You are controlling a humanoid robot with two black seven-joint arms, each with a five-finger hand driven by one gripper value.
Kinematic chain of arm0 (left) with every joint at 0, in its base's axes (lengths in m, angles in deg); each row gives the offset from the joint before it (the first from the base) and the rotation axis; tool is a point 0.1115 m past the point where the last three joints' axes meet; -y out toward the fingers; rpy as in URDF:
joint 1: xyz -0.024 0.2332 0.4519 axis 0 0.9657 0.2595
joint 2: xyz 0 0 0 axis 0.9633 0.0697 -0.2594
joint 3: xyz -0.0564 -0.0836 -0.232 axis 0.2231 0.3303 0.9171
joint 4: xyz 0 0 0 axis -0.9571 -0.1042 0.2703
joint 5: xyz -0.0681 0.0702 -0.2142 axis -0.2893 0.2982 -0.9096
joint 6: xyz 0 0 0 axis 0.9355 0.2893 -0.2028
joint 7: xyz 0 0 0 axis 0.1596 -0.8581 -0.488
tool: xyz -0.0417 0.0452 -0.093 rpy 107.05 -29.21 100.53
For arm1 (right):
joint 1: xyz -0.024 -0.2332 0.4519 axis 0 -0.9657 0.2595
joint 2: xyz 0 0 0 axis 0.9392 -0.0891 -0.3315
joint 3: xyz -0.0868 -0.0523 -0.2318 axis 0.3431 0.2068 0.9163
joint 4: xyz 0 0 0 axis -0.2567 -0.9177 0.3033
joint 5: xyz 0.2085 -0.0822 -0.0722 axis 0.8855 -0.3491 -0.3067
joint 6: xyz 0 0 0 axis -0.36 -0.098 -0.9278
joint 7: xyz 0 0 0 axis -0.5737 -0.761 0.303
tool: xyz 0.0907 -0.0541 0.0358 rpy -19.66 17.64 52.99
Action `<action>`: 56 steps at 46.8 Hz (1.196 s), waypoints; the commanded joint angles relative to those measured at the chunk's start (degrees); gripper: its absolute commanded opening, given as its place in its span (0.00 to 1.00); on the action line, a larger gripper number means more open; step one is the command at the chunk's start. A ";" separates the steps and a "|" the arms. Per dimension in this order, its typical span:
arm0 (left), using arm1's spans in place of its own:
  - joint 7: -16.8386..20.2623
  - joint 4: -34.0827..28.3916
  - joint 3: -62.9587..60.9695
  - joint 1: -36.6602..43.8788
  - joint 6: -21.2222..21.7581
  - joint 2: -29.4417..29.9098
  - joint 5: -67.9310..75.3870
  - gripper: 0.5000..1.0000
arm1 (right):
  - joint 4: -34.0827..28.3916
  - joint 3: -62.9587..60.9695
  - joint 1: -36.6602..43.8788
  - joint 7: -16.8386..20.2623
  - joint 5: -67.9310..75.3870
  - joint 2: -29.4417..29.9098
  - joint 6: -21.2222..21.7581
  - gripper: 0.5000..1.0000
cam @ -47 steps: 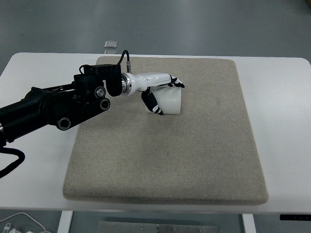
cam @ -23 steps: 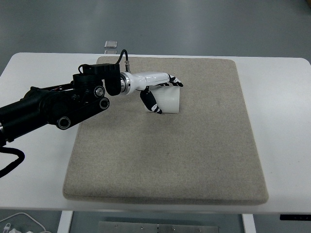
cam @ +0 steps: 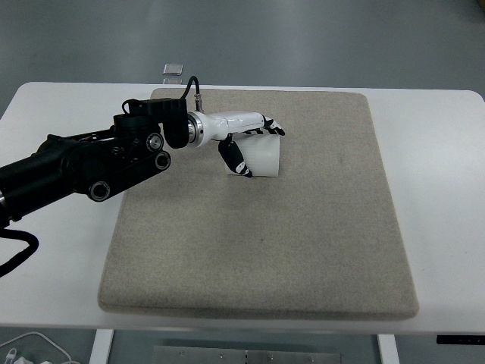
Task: Flip white cup upright
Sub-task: 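Lift the mug with the left hand and rotate it opening-up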
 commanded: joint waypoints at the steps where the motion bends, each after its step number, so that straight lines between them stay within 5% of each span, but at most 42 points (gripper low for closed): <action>1: 0.03 0.01 0.52 -0.11 0.01 -0.01 -0.36 0.00 | 0.00 0.01 0.00 -0.01 0.00 0.00 0.00 0.86; 17: 0.65 0.36 4.47 -0.02 0.01 0.61 -4.05 0.00 | 0.00 0.01 0.00 -0.01 0.00 0.00 0.00 0.86; 43: 1.44 3.43 11.07 0.77 -0.78 6.15 -33.67 0.00 | 0.00 0.01 0.00 -0.01 0.00 0.00 0.00 0.86; 56: 9.35 3.43 17.13 7.18 -4.47 5.97 -35.61 0.00 | 0.00 0.01 0.00 -0.01 0.00 0.00 0.00 0.86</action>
